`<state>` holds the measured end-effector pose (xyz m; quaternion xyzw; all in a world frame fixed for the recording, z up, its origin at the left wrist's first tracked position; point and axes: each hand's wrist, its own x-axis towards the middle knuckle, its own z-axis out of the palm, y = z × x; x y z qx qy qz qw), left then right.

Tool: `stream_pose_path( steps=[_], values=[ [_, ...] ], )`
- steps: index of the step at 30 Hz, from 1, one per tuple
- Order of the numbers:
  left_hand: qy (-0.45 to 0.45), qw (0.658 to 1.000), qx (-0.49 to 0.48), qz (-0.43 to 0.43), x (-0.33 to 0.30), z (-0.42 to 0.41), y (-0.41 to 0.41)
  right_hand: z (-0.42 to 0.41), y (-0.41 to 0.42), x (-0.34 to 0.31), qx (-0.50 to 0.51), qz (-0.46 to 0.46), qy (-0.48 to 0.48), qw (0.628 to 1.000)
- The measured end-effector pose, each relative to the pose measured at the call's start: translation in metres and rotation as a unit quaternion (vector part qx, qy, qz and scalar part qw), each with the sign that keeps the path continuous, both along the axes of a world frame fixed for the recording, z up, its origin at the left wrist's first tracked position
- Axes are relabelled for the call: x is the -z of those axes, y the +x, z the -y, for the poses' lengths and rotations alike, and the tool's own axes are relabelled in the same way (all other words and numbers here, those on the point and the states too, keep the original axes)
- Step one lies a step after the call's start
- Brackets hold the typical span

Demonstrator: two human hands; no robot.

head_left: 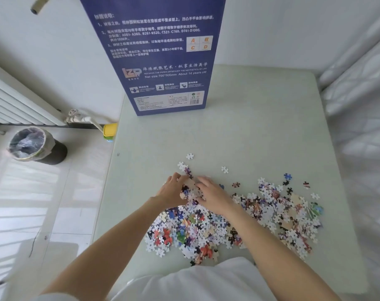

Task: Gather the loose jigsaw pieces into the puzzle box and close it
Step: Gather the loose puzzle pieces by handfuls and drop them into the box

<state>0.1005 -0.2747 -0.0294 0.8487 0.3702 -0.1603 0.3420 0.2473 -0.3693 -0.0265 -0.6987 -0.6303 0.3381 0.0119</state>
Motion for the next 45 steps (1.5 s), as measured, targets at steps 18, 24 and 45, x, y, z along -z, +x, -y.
stream_pose_path(
  steps=[18,24,45],
  values=[
    [0.057,0.996,-0.05,-0.04,0.004,0.062,-0.024,0.042,-0.02,-0.003,0.008,0.109,-0.046,0.993],
    [0.057,0.995,-0.081,-0.018,0.008,0.053,-0.017,0.029,-0.006,0.005,0.0,0.096,-0.042,0.994],
    [0.074,0.994,-0.074,-0.02,0.005,0.061,-0.012,0.006,-0.018,0.003,-0.05,0.109,-0.032,0.992]
  ],
)
